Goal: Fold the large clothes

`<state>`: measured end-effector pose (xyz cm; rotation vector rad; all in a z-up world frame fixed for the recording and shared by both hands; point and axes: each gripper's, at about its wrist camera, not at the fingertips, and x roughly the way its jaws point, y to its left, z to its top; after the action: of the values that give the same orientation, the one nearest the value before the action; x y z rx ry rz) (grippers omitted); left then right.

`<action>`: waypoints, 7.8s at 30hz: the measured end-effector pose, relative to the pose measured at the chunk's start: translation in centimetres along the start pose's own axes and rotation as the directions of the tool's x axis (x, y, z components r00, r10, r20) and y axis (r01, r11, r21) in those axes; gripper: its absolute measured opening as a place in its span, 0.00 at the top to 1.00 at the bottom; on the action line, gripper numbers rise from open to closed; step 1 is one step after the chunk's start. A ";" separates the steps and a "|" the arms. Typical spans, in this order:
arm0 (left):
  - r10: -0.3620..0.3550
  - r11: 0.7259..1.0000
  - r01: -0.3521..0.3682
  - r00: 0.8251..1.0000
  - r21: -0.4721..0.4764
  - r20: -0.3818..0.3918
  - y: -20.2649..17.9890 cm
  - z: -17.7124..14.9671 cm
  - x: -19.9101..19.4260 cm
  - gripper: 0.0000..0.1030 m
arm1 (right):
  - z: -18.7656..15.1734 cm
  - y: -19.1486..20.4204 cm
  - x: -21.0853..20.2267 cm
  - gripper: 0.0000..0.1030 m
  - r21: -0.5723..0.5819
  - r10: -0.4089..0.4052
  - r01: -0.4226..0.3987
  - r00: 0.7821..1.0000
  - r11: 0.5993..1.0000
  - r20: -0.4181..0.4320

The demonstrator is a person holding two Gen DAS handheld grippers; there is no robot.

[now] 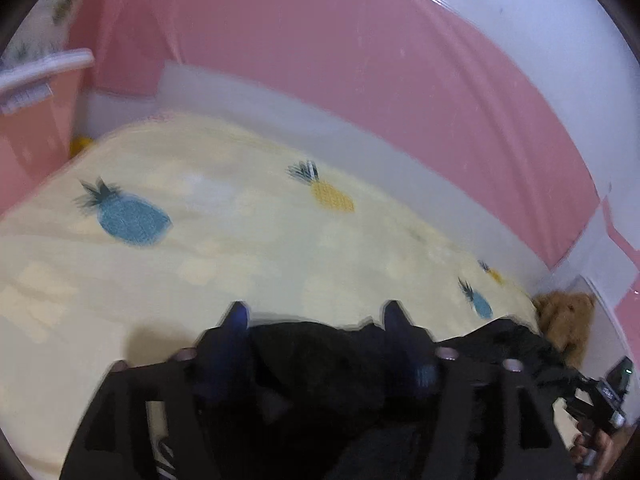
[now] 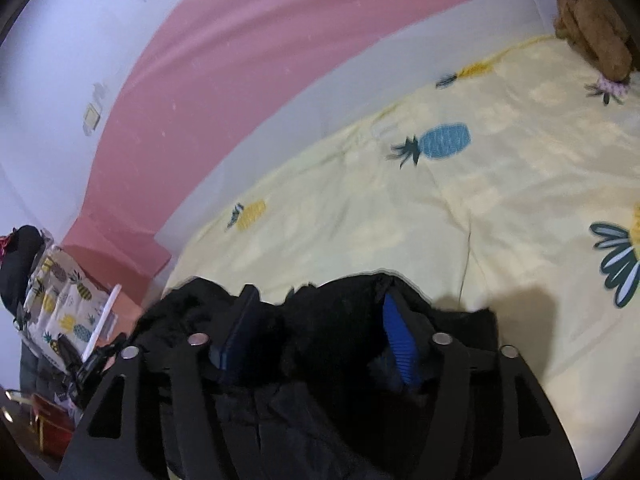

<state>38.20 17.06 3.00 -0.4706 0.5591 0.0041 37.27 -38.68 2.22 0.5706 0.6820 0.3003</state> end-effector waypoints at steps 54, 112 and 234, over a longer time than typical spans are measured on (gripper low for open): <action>0.111 0.896 0.074 0.917 0.438 -0.383 -13.7 -5.1 14.8 0.26 | -2.6 3.6 15.3 0.33 -0.354 -0.335 0.224 0.895 0.908 -0.294; 0.109 0.881 0.028 0.959 0.471 -0.262 -6.4 -6.2 11.1 0.38 | -4.6 0.1 9.9 0.33 -0.367 -0.449 0.390 0.889 0.845 -0.088; 0.010 0.943 0.071 0.971 0.325 -0.241 0.6 -8.7 6.0 0.44 | -9.5 -1.4 4.9 0.35 -0.326 -0.434 0.375 0.892 0.868 -0.130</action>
<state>38.78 13.16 -6.79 -0.1489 0.7741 -0.1770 34.69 -33.85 -7.11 0.1018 0.9146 0.0568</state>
